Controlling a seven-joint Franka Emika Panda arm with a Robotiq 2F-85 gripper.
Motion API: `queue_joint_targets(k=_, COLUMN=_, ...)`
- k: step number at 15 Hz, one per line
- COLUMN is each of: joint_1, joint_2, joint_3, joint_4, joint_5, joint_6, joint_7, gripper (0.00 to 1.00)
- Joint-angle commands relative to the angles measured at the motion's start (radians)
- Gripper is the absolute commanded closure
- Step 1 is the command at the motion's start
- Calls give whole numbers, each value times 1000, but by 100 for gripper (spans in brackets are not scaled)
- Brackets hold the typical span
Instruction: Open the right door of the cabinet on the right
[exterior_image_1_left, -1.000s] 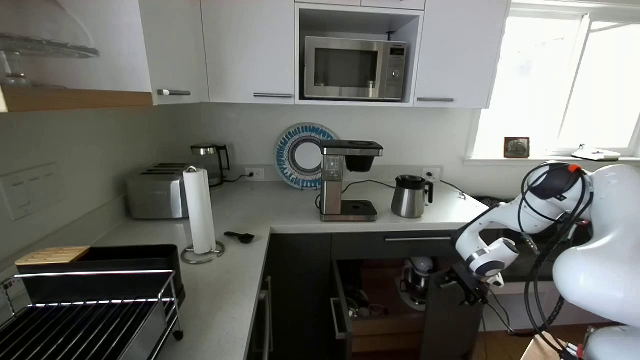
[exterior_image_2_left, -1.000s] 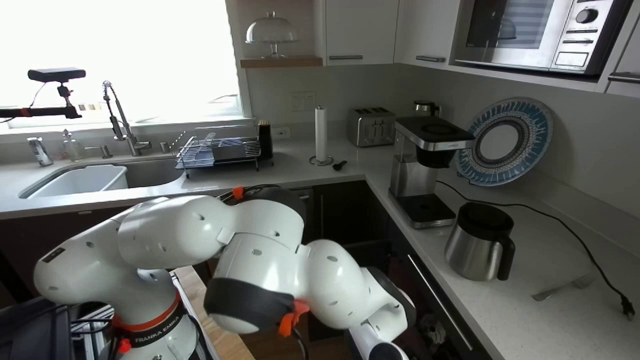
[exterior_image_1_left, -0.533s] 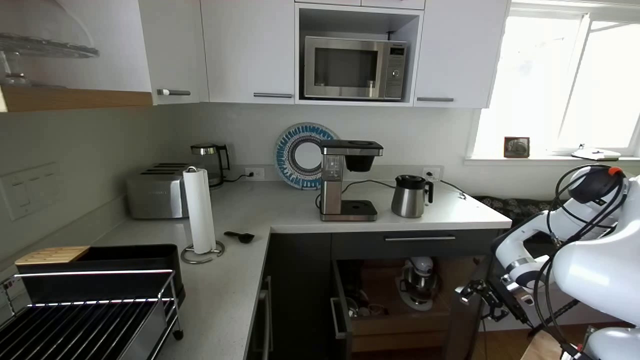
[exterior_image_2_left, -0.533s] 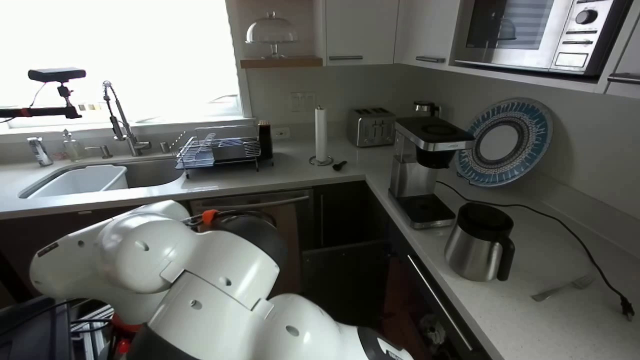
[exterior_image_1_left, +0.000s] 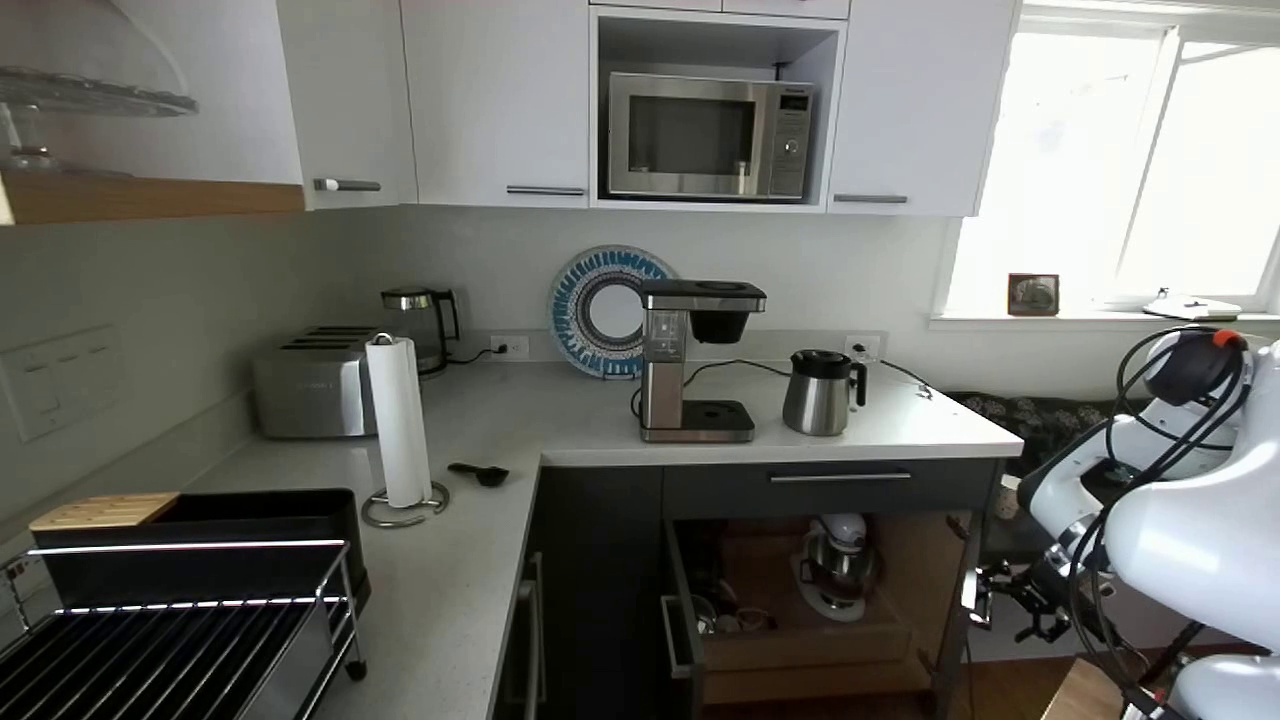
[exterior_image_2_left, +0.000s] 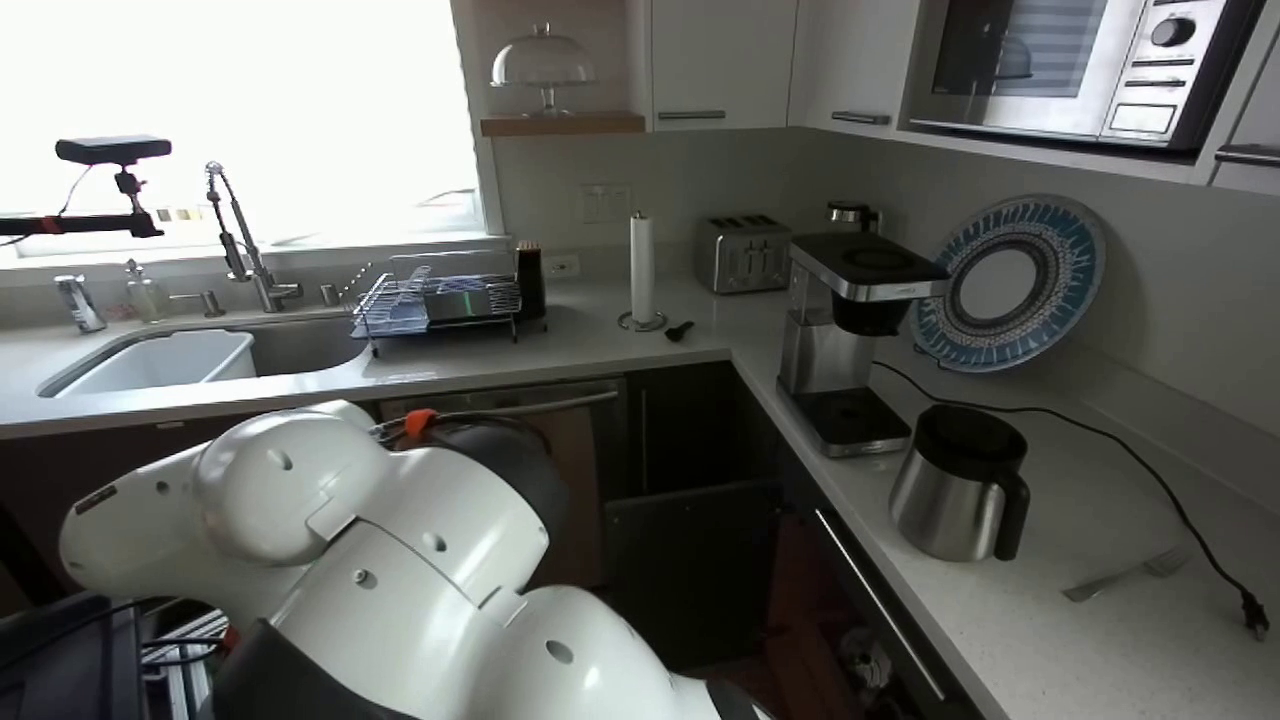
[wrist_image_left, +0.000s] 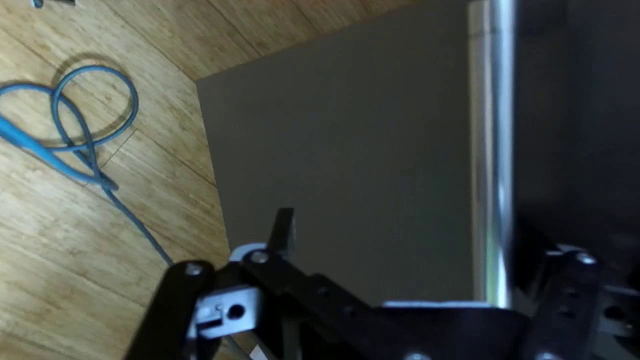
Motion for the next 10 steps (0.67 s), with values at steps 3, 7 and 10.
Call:
queue_joint_targets(k=3, joint_1=-3, joint_2=-52, joint_3=-19, joint_4=66, joint_5=-136, joint_6=-42, joint_7=-11, gripper=0)
queue_joint_targets(k=7, joint_1=-7, joint_2=-161, joint_3=-16, joint_4=22, joint_5=-135, joint_6=-134, joint_7=53, gripper=0)
queue_joint_targets(k=10, joint_1=15, joint_2=-284, joint_3=-12, joint_4=-56, joint_5=-88, joint_6=-199, joint_7=119, gripper=0)
